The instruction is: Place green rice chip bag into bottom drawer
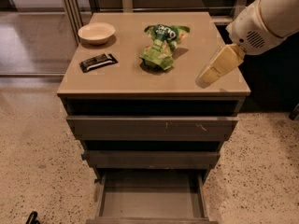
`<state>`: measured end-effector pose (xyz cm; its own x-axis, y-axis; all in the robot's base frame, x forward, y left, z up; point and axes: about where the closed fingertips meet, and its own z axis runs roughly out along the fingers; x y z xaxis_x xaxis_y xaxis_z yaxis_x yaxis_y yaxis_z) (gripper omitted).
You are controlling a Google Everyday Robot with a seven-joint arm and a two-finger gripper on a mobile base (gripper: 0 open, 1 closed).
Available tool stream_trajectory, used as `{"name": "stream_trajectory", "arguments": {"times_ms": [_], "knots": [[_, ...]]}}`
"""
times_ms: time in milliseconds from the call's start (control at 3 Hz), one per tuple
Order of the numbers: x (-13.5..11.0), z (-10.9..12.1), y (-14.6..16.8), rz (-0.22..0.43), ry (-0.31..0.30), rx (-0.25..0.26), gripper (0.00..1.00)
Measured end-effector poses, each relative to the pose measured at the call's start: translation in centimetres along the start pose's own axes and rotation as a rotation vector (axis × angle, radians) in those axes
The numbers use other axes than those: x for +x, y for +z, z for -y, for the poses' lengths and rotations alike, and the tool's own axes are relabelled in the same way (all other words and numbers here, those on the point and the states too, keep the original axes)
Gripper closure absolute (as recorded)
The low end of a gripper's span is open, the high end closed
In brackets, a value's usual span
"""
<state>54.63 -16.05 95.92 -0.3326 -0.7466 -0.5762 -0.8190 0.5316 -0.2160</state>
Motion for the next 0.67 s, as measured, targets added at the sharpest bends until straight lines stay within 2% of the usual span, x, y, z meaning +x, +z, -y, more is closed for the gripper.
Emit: {"name": "stream_trajectory", "arguments": {"times_ms": [333,667], "knots": [[0.3,0.0,2.8,-0.001,0.083,0.008,0.00],[-1.1,1.6,5.7,0.016,0.092,0.054,0.00]]}}
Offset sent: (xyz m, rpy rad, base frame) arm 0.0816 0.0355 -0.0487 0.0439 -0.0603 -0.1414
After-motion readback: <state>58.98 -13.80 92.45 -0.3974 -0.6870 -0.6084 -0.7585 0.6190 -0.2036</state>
